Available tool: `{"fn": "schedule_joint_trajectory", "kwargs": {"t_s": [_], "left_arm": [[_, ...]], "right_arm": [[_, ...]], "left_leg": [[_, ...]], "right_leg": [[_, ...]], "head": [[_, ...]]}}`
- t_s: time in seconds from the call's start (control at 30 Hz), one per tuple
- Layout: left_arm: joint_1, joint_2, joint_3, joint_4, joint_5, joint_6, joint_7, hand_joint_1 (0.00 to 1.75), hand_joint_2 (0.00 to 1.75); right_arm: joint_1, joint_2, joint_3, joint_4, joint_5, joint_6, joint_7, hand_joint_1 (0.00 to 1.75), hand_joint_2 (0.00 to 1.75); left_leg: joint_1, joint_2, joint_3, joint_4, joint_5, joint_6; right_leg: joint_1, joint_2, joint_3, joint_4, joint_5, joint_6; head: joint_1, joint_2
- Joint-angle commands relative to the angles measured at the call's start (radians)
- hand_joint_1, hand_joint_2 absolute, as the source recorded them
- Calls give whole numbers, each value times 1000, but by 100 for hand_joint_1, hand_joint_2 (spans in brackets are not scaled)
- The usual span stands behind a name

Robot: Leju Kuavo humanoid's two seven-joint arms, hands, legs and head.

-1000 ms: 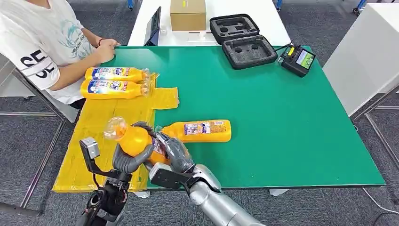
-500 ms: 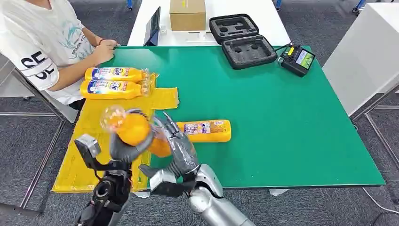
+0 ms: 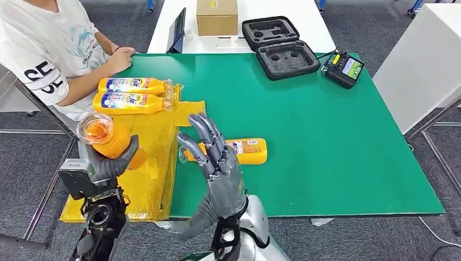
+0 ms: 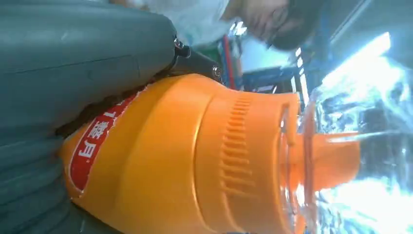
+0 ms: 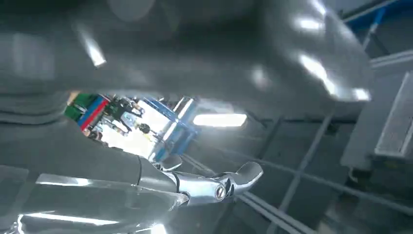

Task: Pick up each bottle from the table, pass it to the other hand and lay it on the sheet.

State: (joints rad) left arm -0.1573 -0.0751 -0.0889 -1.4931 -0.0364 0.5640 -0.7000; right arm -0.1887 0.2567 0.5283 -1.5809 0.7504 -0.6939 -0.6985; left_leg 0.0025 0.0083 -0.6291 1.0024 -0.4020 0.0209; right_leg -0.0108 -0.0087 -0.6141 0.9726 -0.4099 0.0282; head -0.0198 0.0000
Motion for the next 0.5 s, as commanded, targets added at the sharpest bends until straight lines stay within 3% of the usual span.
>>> {"fn": "schedule_joint_trajectory", "kwargs": {"t_s": [0.03,0.27,0.37,0.5], "left_arm": [[-186,114,-63,282,-366,120,68,175,175],[-214,110,-59,311,-367,114,72,175,175],[-312,143,-119,509,-717,83,266,175,175],[-464,148,-176,877,-966,3,392,175,175]], "right_arm": [[-7,-14,4,-1,-55,-4,0,0,0],[-11,-10,4,4,-53,-4,0,0,0],[-32,-17,28,54,-74,-4,0,0,0],[-75,-26,60,110,-118,-4,0,0,0]], "left_leg": [[1,-3,4,-1,-1,-1],[0,-2,3,-1,0,-1],[0,-3,4,-1,0,-1],[1,-6,7,-2,1,-2]], "right_leg": [[1,-2,5,-1,-2,-1],[1,-1,4,-1,0,-2],[0,-2,5,-1,0,-2],[1,-6,8,-1,-1,-3]], "head": [[0,0],[0,0],[0,0],[0,0]]}}
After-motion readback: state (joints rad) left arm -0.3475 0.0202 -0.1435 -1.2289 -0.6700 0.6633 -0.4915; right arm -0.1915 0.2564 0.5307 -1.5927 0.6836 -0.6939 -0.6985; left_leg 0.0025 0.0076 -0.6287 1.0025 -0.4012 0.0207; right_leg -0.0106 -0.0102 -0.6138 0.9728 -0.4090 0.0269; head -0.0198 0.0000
